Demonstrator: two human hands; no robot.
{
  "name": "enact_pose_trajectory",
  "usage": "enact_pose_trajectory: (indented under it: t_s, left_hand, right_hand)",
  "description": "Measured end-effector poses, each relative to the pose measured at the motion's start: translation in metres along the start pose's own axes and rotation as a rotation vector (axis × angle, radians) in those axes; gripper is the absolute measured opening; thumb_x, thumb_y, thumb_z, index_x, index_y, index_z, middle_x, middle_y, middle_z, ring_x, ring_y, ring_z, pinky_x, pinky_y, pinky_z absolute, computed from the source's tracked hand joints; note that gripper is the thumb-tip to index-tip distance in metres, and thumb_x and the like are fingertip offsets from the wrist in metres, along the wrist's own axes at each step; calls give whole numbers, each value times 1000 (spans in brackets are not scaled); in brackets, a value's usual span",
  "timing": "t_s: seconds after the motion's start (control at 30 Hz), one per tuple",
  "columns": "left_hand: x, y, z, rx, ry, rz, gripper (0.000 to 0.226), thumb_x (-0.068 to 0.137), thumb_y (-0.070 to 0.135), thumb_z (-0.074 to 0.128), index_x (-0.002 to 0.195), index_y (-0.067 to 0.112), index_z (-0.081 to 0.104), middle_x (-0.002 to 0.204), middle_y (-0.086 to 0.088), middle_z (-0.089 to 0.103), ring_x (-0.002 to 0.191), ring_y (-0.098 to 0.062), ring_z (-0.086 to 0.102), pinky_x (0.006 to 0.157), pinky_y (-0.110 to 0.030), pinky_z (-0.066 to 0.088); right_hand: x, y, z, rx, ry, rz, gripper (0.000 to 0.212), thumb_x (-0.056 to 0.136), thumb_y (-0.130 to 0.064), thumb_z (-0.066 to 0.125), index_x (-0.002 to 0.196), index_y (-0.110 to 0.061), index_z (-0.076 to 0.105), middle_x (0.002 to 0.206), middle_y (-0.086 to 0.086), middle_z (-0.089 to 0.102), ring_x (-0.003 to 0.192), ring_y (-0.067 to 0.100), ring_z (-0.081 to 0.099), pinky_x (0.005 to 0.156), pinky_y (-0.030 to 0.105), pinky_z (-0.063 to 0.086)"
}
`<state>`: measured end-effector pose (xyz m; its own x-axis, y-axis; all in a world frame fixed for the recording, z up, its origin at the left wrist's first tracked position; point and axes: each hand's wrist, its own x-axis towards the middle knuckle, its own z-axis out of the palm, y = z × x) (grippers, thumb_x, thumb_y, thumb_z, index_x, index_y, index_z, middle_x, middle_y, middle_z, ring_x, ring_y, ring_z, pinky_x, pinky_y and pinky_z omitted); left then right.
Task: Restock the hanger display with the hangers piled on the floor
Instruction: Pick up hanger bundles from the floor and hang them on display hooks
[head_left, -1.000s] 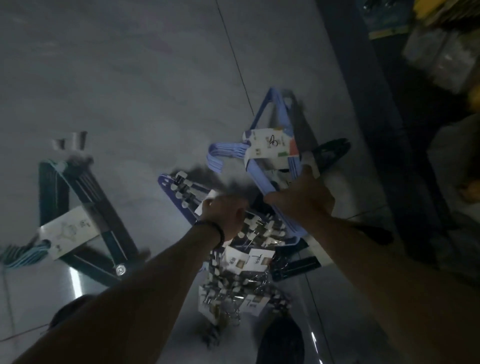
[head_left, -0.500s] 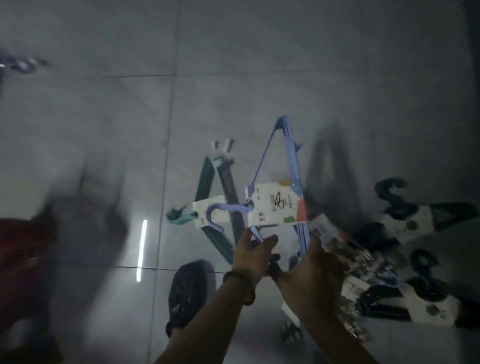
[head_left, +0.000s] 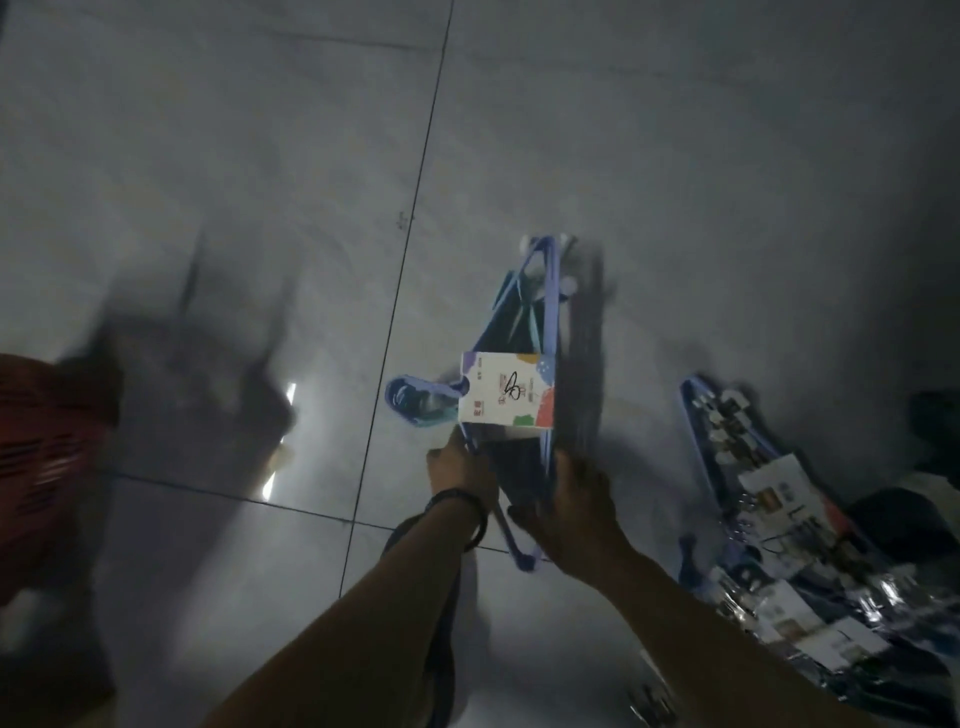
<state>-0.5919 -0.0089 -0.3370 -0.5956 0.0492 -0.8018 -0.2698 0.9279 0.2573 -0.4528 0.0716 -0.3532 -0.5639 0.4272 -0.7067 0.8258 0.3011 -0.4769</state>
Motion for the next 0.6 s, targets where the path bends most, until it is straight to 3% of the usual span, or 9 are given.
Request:
enact_pose_trajectory:
  t_s: [0.1, 0.17, 0.23, 0.33, 0.43, 0.5, 0.6]
  left_hand:
    - [7, -5, 13, -81, -16, -86, 39, 99, 15, 56, 136, 10, 47, 129, -17, 58, 112, -36, 64, 94, -45, 59]
    - [13, -8, 16, -229, -120, -178, 44, 89, 21, 64, 129, 13, 47, 125, -17, 60, 105, -37, 67, 83, -50, 64]
    - [16, -7, 13, -346, -239, -246, 46, 86, 25, 69, 126, 17, 47, 124, -15, 61, 103, -36, 67, 72, -50, 66]
    - [19, -5, 7, -499, -373, -300, 52, 90, 26, 74, 135, 22, 49, 128, -12, 60, 111, -32, 62, 58, -39, 64]
    - [21, -12, 5, -520, -470, -278, 48, 89, 22, 77, 130, 23, 52, 123, -11, 66, 110, -32, 66, 71, -45, 64]
    - [17, -18, 2, -537, -452, -295, 54, 87, 25, 77, 133, 20, 50, 122, -11, 67, 103, -30, 68, 71, -42, 64]
    - [1, -29, -8, -600, -358, -290, 75, 69, 33, 78, 136, 16, 49, 124, -11, 69, 98, -23, 69, 62, -34, 56]
  right_hand:
    - [17, -2, -9, 188, -27, 111, 77, 78, -73, 68, 140, -35, 43, 128, -5, 61, 115, 22, 66, 80, 36, 61]
    - [28, -15, -21, 336, -104, 219, 48, 95, -51, 68, 134, -33, 46, 120, -9, 60, 101, 12, 64, 69, 25, 52]
    - [42, -21, -28, 407, -145, 244, 32, 101, -46, 62, 128, -33, 51, 115, -13, 59, 97, 6, 59, 72, 25, 45]
    - [54, -26, -30, 408, -155, 224, 36, 98, -35, 67, 134, -33, 62, 125, -10, 67, 113, 16, 62, 83, 30, 47]
    - [55, -22, -27, 404, -135, 290, 36, 94, -17, 65, 128, -28, 67, 118, -4, 70, 101, 16, 65, 73, 27, 48]
    - [50, -22, -25, 421, -131, 335, 35, 91, -20, 61, 125, -21, 68, 116, 4, 72, 100, 23, 66, 79, 32, 51]
    - [29, -32, -18, 453, -217, 278, 40, 83, -34, 59, 122, -25, 60, 111, 3, 69, 98, 23, 65, 86, 39, 55]
